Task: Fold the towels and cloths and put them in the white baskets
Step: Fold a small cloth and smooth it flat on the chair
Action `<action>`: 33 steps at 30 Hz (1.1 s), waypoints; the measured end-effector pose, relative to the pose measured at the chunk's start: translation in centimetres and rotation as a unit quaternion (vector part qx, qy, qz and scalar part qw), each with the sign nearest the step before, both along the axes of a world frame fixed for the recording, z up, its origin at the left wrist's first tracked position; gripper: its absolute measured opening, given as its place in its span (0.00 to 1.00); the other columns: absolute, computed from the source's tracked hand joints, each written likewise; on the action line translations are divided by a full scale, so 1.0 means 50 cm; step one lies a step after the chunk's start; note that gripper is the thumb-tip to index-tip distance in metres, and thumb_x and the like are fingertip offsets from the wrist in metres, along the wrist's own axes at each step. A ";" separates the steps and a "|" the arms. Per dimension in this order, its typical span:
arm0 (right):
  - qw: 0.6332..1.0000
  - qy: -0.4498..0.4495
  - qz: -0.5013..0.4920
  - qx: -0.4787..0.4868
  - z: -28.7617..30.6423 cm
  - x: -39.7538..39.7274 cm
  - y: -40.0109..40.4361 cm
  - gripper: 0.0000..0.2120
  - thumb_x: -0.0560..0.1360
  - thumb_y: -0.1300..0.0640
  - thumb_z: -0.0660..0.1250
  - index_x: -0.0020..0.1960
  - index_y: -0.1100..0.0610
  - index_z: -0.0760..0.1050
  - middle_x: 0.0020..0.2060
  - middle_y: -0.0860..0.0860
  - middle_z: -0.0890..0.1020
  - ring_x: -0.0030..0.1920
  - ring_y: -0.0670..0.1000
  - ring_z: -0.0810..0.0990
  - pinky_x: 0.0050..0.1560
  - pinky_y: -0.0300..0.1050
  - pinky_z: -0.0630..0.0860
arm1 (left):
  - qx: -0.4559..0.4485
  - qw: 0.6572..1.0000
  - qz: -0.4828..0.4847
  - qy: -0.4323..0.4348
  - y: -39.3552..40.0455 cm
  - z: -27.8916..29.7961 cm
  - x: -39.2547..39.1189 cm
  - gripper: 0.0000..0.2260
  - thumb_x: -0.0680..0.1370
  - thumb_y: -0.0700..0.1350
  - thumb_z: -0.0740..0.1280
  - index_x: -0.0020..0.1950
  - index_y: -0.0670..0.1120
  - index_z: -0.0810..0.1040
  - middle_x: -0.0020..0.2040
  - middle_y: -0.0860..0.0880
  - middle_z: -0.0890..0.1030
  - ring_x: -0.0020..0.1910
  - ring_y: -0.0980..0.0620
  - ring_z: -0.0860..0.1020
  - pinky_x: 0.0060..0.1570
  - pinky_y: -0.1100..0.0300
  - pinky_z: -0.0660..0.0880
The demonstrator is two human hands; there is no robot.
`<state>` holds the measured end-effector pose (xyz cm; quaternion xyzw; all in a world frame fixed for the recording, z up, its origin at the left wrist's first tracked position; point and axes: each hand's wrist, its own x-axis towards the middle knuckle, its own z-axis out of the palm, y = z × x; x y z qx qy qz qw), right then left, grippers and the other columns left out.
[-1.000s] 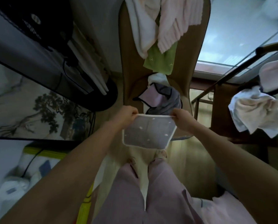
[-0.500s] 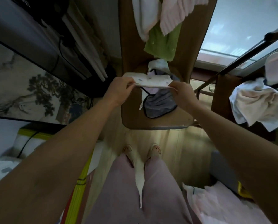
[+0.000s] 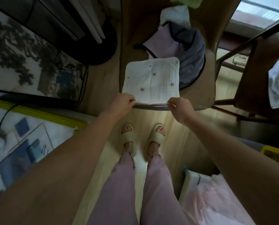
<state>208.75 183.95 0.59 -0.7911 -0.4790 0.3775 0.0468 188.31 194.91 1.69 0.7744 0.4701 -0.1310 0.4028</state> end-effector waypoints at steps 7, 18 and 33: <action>0.997 -0.004 0.032 -0.065 -0.011 -0.008 0.003 0.11 0.80 0.58 0.59 0.53 0.58 0.80 0.50 0.57 0.81 0.51 0.60 0.78 0.42 0.46 0.70 | -0.055 0.998 0.003 0.013 -0.023 -0.023 -0.023 0.10 0.82 0.42 0.61 0.55 0.41 0.81 0.50 0.43 0.81 0.49 0.49 0.77 0.47 0.59 0.71; 0.982 -0.134 0.001 0.135 -0.077 0.047 0.189 0.11 0.80 0.55 0.59 0.42 0.57 0.74 0.41 0.57 0.82 0.44 0.61 0.77 0.41 0.47 0.62 | 0.046 0.980 0.176 -0.077 0.135 -0.146 0.056 0.12 0.82 0.47 0.60 0.56 0.42 0.80 0.53 0.44 0.82 0.51 0.47 0.78 0.52 0.50 0.76; 0.952 -0.243 0.034 0.182 -0.184 0.060 0.224 0.07 0.76 0.57 0.63 0.46 0.61 0.76 0.45 0.60 0.79 0.46 0.62 0.76 0.43 0.51 0.64 | 0.129 0.979 0.144 -0.065 0.182 -0.262 0.078 0.11 0.81 0.48 0.61 0.54 0.43 0.79 0.52 0.44 0.79 0.49 0.46 0.78 0.50 0.47 0.75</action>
